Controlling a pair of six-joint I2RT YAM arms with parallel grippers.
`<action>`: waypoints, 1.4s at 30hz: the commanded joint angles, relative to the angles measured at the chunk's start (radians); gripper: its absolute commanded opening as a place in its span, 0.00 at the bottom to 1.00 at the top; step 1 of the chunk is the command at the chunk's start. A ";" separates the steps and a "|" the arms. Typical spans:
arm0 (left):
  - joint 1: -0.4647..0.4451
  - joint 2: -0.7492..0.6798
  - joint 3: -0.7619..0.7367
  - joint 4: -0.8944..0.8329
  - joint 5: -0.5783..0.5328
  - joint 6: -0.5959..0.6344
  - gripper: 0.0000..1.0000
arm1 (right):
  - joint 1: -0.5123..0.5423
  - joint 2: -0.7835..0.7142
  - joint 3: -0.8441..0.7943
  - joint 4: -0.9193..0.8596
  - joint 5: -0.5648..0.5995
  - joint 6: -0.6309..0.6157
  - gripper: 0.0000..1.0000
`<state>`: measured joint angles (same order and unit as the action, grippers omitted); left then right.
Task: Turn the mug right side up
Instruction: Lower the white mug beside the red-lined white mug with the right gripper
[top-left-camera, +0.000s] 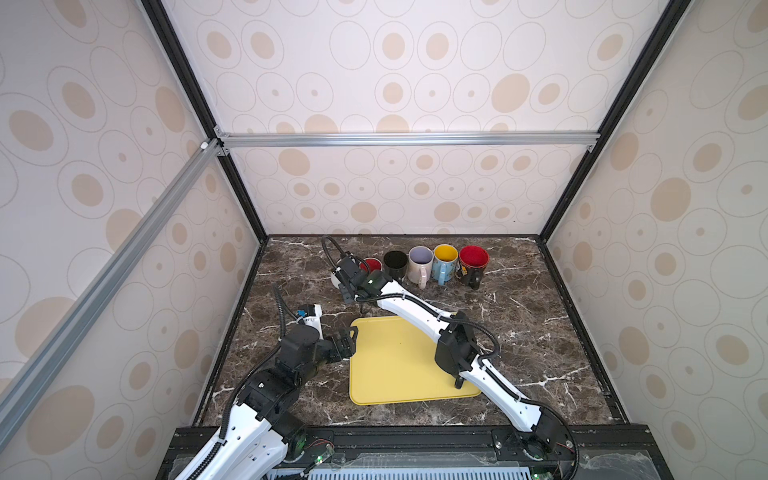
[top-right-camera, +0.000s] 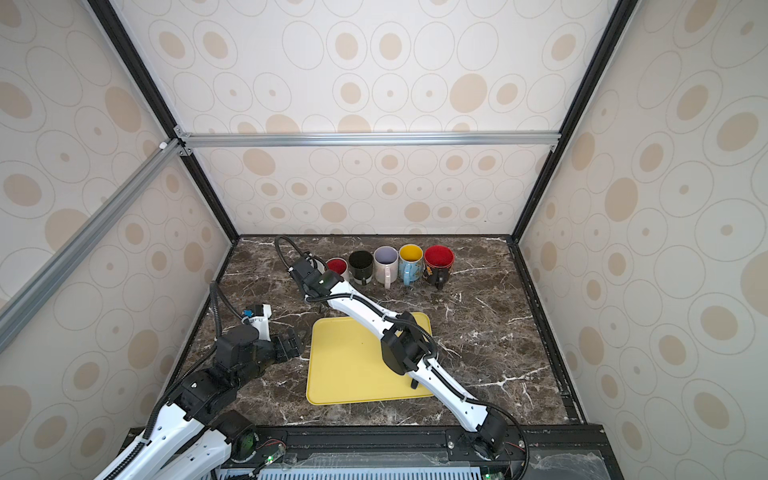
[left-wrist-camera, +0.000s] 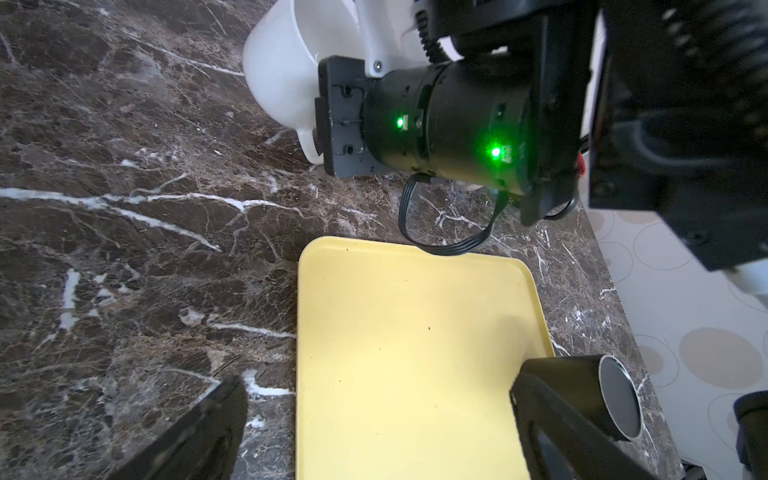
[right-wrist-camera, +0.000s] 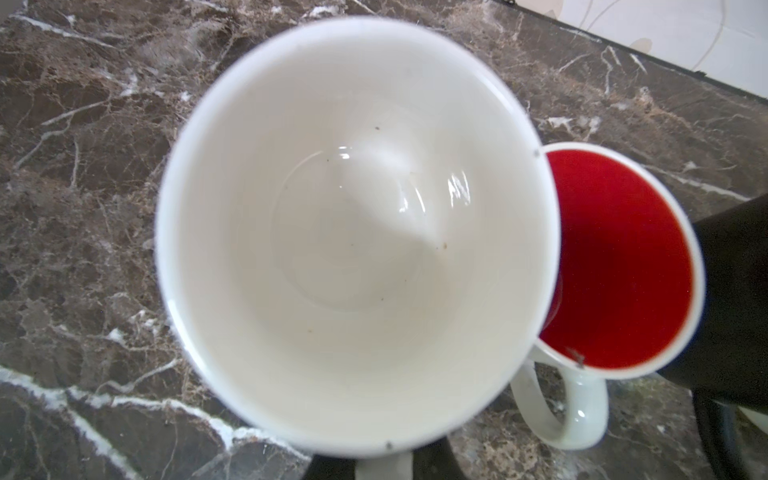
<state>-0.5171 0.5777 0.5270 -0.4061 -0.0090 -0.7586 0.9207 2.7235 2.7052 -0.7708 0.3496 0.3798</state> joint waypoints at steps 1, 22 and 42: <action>0.005 -0.004 0.007 0.022 0.004 0.004 1.00 | 0.003 0.010 0.046 0.042 0.052 0.028 0.00; 0.005 0.022 -0.022 0.064 0.014 0.009 1.00 | 0.000 0.036 0.044 0.008 0.060 0.033 0.11; 0.006 0.016 -0.015 0.056 -0.017 0.044 1.00 | -0.003 0.019 0.028 0.001 0.045 0.050 0.28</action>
<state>-0.5171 0.5991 0.5037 -0.3550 -0.0090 -0.7357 0.9188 2.7613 2.7209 -0.7631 0.3786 0.4149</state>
